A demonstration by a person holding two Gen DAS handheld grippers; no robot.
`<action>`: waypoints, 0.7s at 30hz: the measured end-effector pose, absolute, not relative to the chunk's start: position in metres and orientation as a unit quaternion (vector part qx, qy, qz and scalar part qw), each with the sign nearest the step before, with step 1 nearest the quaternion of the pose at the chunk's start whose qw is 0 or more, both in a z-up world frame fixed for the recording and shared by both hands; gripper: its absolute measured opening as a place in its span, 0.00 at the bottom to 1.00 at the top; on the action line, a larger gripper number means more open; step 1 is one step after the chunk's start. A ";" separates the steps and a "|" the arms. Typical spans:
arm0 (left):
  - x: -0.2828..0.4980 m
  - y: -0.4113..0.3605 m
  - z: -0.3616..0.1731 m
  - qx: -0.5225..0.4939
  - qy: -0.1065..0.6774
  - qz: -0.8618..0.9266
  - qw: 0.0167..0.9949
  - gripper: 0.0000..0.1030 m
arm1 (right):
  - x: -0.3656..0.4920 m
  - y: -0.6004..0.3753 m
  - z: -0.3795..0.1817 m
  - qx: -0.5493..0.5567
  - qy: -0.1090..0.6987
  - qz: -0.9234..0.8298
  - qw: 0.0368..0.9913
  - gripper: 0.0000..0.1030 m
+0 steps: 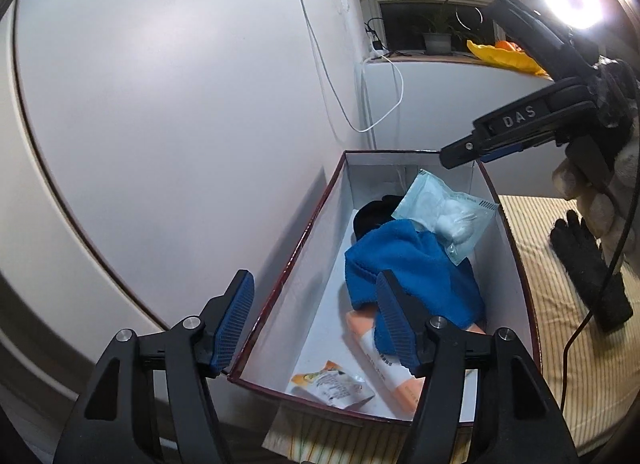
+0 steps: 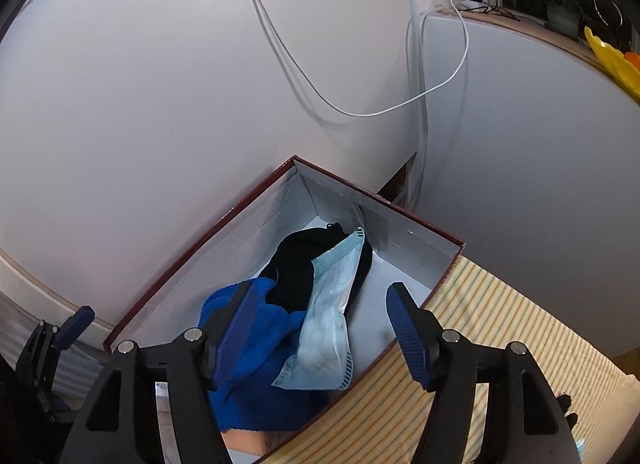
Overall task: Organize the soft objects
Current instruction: 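Open both grippers to drop the sachet and cotton-ball bag into the box, then move both grippers back over the bed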
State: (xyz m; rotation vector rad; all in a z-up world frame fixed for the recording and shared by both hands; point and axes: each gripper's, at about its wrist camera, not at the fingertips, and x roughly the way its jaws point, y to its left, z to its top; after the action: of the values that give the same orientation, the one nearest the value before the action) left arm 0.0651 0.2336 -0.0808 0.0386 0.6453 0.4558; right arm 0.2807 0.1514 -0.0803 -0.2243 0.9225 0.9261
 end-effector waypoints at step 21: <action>0.040 0.187 -0.049 -0.038 0.267 0.150 0.951 0.62 | 0.244 0.013 -0.028 -0.072 0.395 0.415 0.817 0.63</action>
State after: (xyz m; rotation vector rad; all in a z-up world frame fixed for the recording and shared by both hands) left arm 0.0403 0.1866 -0.0495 -0.0778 0.5428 0.3044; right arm 0.2441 0.0126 -0.0278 -0.1539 0.8419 0.8844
